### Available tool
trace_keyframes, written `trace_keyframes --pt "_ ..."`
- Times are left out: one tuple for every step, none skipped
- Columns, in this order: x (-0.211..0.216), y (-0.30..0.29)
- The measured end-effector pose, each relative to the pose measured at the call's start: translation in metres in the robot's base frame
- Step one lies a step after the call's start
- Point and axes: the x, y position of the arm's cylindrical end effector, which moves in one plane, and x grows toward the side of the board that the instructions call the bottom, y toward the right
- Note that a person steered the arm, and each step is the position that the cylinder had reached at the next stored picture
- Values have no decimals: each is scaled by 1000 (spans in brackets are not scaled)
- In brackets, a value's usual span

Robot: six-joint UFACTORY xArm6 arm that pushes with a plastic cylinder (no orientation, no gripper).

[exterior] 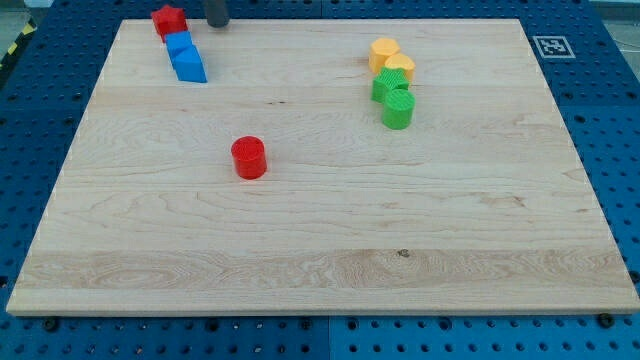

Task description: Place your hand to the right of the yellow heart

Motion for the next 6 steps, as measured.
trace_keyframes --pt "0 24" --pt "0 70" --pt "2 145" --pt "5 251" --pt "41 313" --pt "85 324"
